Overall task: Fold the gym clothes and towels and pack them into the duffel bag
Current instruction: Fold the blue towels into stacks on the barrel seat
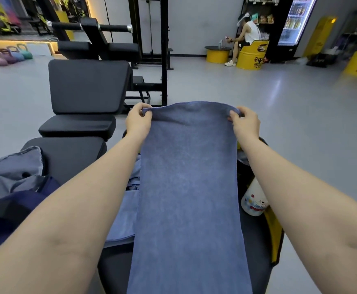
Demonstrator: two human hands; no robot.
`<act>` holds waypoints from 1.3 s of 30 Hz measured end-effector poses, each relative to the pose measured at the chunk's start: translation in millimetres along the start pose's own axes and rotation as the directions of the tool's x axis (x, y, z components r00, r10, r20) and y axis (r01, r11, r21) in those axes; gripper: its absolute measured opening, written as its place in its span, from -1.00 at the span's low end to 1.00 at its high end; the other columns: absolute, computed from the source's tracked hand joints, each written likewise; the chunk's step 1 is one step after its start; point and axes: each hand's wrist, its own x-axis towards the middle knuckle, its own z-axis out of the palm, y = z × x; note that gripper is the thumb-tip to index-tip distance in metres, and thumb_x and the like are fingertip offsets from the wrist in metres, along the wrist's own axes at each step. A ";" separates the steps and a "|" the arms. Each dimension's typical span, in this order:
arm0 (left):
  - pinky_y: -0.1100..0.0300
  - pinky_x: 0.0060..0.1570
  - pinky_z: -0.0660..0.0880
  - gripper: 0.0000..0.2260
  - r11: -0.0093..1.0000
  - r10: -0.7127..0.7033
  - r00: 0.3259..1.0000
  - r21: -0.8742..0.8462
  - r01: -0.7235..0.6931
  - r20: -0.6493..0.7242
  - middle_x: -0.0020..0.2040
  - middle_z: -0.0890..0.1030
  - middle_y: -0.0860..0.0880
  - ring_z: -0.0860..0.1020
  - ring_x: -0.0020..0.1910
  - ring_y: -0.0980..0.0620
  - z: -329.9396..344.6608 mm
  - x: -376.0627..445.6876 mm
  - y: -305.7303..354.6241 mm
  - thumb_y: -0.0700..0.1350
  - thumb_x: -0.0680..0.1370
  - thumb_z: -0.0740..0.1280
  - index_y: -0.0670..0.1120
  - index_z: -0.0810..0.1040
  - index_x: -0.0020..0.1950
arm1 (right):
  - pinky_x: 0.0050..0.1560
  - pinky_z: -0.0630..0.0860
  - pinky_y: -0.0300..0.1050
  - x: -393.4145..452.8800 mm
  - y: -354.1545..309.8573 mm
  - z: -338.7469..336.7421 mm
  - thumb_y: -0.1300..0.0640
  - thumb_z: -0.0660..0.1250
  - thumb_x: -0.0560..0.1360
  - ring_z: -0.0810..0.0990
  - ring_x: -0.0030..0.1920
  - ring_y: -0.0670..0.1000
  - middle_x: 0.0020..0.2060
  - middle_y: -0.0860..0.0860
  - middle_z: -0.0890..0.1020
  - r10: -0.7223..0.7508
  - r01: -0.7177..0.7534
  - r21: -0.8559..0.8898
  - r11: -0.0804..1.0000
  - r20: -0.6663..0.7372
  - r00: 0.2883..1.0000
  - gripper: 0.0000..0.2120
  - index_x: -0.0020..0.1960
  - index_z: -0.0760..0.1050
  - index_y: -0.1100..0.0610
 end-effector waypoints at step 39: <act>0.31 -0.39 0.35 -0.85 0.914 -0.304 0.917 0.351 0.204 0.260 -0.24 0.51 -0.03 0.45 -0.28 0.05 -40.9 -215.2 -106.7 -0.33 0.50 0.27 -0.11 0.56 -0.15 | -0.22 0.38 -0.14 -192.2 106.8 -67.4 0.21 0.24 0.57 0.49 -0.10 0.03 -0.15 0.06 0.56 0.233 -0.128 -0.319 0.939 0.319 0.919 -0.89 0.03 0.54 0.14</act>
